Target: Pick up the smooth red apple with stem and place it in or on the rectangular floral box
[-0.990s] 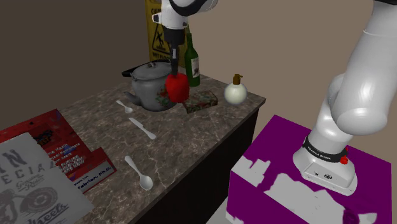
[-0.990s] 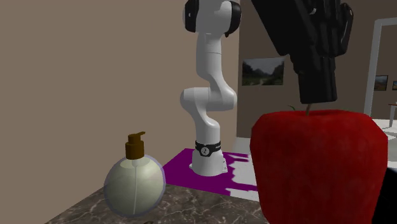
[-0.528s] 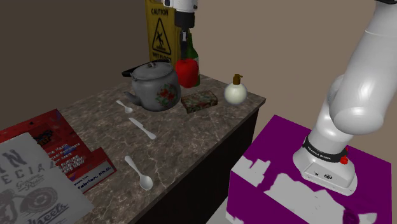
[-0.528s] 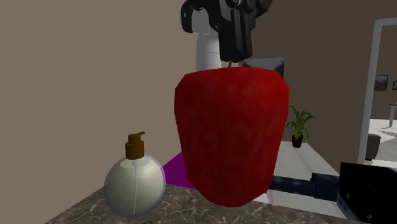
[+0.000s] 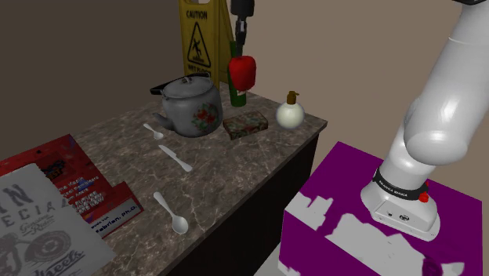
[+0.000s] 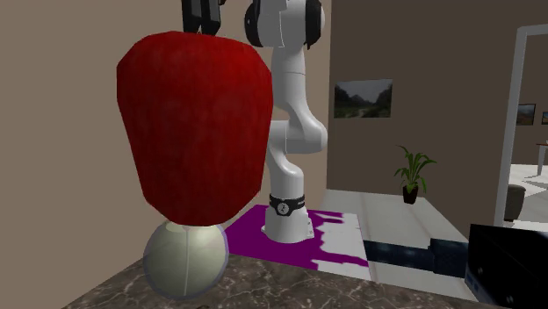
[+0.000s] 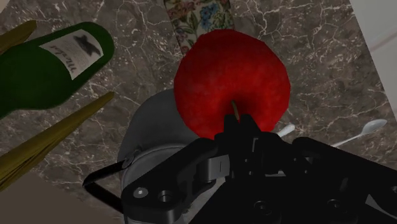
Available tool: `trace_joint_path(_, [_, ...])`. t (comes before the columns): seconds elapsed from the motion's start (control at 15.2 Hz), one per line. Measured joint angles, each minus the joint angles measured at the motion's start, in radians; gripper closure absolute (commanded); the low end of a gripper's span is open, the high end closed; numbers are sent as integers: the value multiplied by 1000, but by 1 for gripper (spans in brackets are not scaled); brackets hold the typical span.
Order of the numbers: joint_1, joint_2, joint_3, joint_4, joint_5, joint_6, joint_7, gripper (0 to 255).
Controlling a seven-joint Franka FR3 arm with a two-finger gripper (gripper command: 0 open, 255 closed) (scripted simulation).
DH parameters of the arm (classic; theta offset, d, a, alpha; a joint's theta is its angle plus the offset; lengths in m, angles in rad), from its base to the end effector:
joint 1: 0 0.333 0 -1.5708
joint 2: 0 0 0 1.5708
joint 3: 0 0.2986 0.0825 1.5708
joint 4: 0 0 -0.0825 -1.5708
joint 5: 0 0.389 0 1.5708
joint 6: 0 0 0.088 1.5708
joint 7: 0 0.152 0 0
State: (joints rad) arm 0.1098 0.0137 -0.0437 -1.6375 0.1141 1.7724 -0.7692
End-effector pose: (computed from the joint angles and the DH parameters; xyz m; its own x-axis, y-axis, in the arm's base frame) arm 0.5845 0.0538 0.5420 0.6733 0.7208 0.1645 0.7305 -0.6829 0.0021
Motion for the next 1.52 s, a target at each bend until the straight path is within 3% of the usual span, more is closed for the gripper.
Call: trace_joint_path(1.52, [0, 6, 0, -296, 14, 299, -40, 255])
